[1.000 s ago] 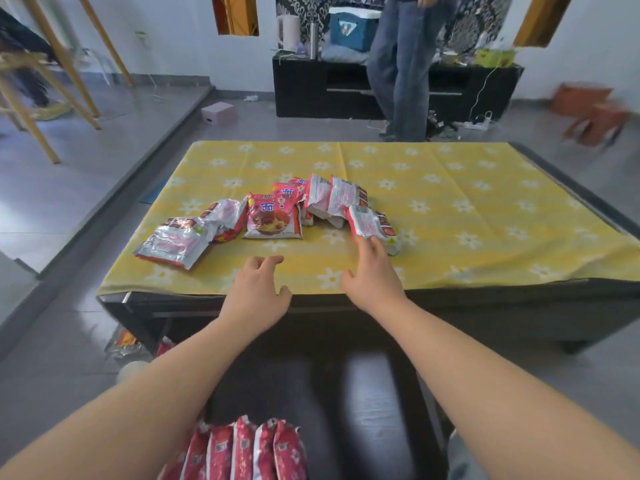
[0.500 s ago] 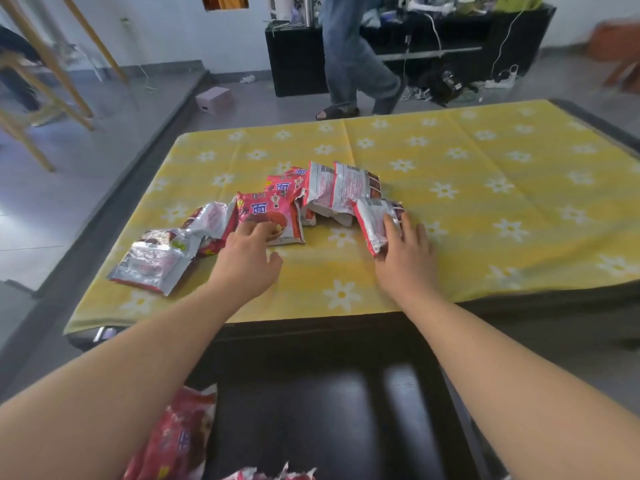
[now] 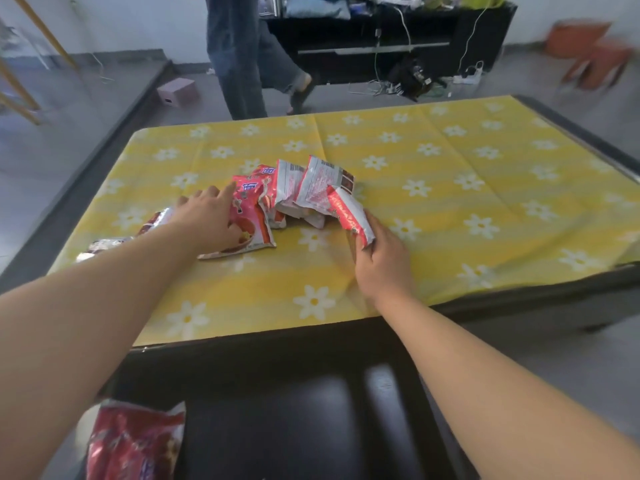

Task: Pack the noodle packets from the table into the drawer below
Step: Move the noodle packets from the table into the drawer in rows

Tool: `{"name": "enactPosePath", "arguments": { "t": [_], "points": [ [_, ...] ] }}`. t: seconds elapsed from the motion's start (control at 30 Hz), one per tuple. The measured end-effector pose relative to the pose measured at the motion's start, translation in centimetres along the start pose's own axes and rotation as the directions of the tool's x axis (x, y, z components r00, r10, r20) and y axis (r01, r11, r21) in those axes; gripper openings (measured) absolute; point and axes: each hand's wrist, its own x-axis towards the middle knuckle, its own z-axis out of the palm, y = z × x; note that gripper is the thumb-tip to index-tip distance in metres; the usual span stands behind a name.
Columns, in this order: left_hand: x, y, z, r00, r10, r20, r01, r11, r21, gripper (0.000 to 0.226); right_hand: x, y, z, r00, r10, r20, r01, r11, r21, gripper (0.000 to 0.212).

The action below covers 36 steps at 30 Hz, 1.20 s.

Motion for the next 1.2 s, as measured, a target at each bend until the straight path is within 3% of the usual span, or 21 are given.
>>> {"name": "enactPosePath", "arguments": {
  "t": [0.13,0.27,0.47,0.6,0.77,0.83,0.9,0.97,1.07,1.2],
  "points": [
    [-1.3,-0.4,-0.3,0.996,-0.001,-0.094,0.014,0.990,0.138,0.063,0.0,-0.4,-0.7,0.985,0.169,0.009,-0.167,0.958,0.233,0.039],
    [-3.3,-0.2,-1.0,0.988,0.041,-0.149,-0.024,0.993,0.117,0.055,0.1,-0.4,-2.0,0.905,0.412,0.104,-0.405,0.761,0.508,0.023],
    [-7.1,1.0,-1.8,0.978,-0.160,-0.131,0.123,0.960,-0.251,0.061,-1.6,-3.3,-4.6,0.834,0.476,0.279,-0.496,0.422,0.759,0.032],
    [-10.6,2.6,-2.0,0.957,-0.286,-0.052,0.201,0.777,-0.596,0.057,-3.5,-6.4,-5.8,0.803,0.426,0.416,-0.562,0.313,0.765,0.033],
    [-16.3,2.8,-1.0,0.954,-0.299,0.017,0.172,0.499,-0.849,0.032,-6.7,-10.4,-6.4,0.803,0.196,0.563,-0.588,0.413,0.695,0.027],
    [-18.3,2.3,-0.5,0.949,-0.301,0.092,0.188,0.311,-0.932,0.027,-7.9,-11.5,-6.0,0.800,0.147,0.581,-0.574,0.467,0.673,0.025],
    [-20.3,1.7,-0.2,0.950,-0.238,0.201,0.226,0.086,-0.970,0.028,-9.3,-12.2,-5.4,0.800,0.088,0.593,-0.523,0.587,0.618,0.022],
    [-22.5,0.9,0.0,0.947,-0.183,0.264,0.259,-0.053,-0.964,0.027,-10.8,-13.2,-5.1,0.787,0.033,0.616,-0.455,0.706,0.543,0.027],
    [-25.3,0.2,-0.1,0.912,-0.147,0.384,0.357,-0.178,-0.917,0.026,-12.4,-14.5,-4.4,0.775,-0.050,0.630,-0.266,0.878,0.398,0.033],
    [-28.4,-0.2,-0.3,0.869,0.020,0.494,0.490,-0.164,-0.856,0.041,-14.4,-15.5,-3.1,0.811,-0.160,0.562,0.020,0.969,0.247,0.030]
  ]
}}
